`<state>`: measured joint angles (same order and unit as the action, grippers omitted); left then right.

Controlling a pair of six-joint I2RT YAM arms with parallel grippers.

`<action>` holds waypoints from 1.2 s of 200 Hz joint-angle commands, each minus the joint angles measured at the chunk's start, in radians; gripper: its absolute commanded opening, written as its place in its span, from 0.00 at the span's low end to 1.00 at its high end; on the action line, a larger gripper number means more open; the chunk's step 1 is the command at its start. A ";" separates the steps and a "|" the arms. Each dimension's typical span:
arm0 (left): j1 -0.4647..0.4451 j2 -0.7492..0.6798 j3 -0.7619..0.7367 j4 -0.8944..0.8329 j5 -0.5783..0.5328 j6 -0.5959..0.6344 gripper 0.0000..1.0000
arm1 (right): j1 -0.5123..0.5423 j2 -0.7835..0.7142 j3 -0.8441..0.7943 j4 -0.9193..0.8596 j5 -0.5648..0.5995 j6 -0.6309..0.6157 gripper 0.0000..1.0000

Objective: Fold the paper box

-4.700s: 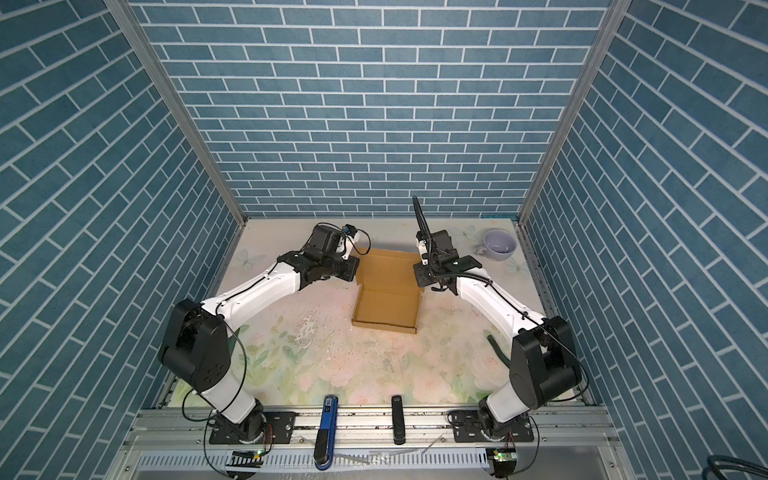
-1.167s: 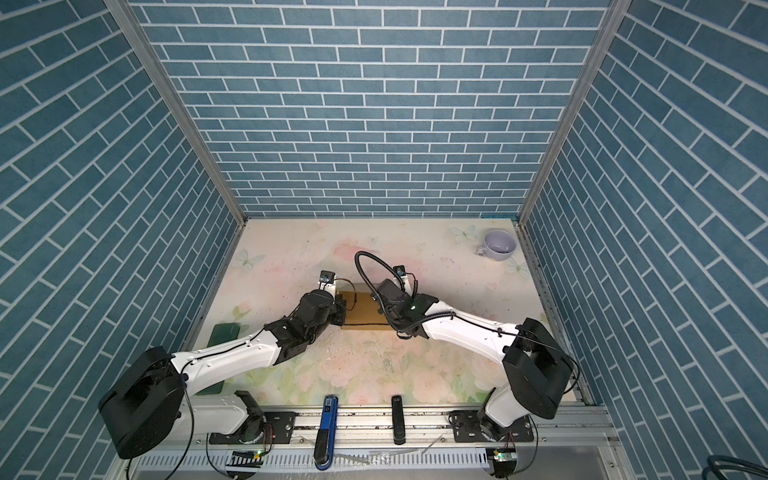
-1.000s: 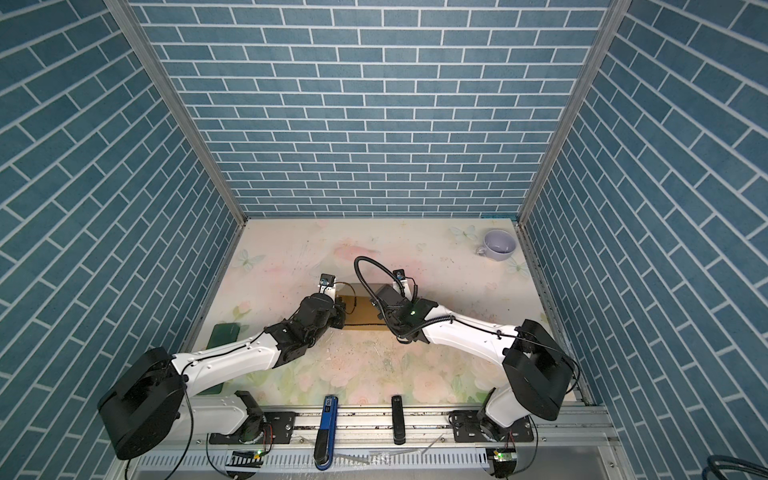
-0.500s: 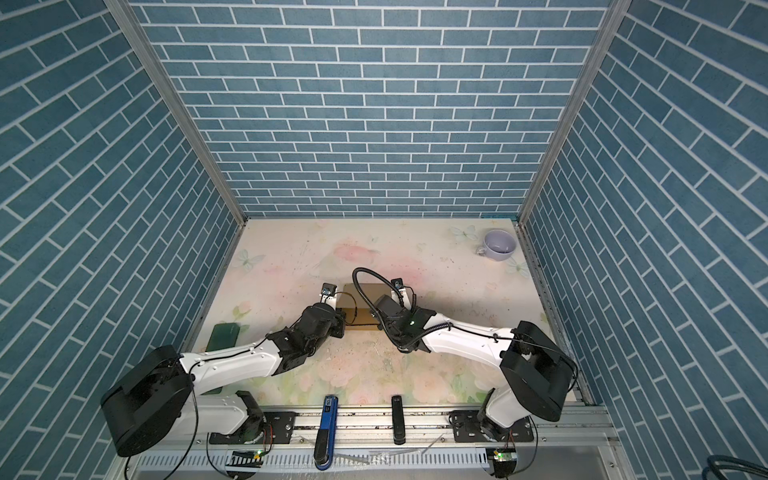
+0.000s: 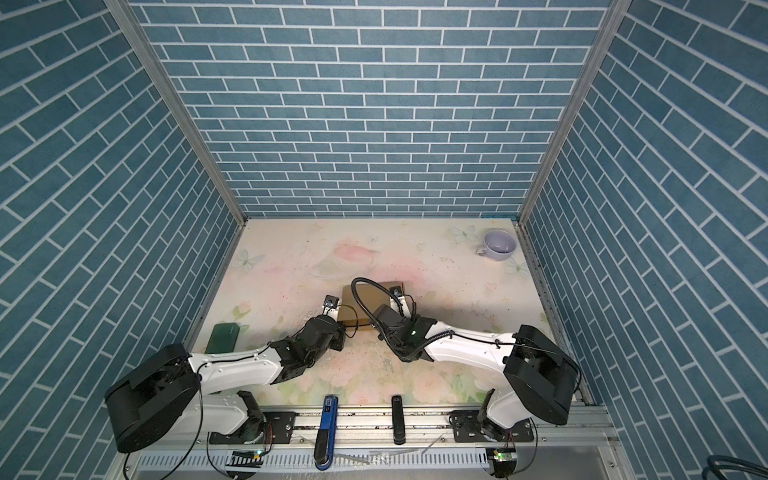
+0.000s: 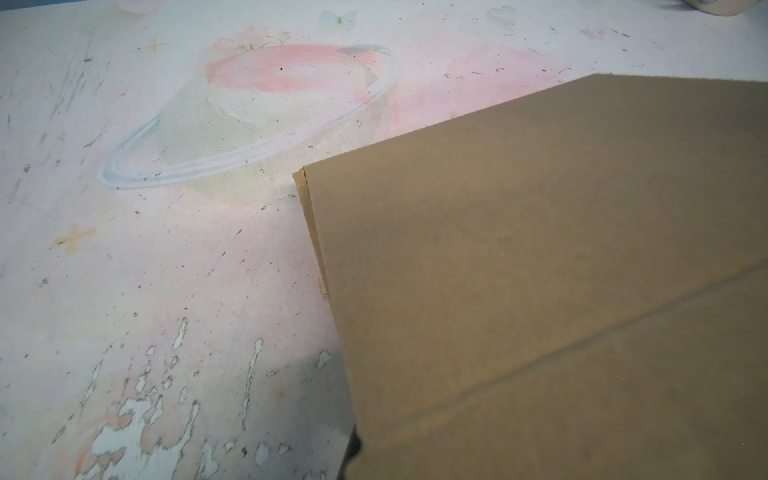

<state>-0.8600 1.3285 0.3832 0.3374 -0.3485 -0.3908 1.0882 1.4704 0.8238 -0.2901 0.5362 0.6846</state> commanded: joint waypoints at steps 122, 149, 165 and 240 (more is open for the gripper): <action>-0.047 0.067 -0.011 -0.015 -0.066 -0.047 0.06 | 0.141 -0.242 -0.152 -0.054 -0.039 0.051 0.34; -0.055 0.076 -0.006 -0.017 -0.072 -0.053 0.05 | 0.177 -0.312 -0.180 -0.062 -0.080 0.001 0.35; -0.061 0.080 -0.003 -0.023 -0.079 -0.056 0.05 | 0.192 -0.357 -0.202 -0.058 -0.115 -0.027 0.36; -0.076 0.083 0.000 -0.036 -0.094 -0.063 0.05 | 0.267 -0.566 -0.159 -0.172 -0.194 -0.123 0.42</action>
<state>-0.9234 1.3869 0.3885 0.3912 -0.4595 -0.4416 1.3327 0.9321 0.6212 -0.3805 0.3611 0.6189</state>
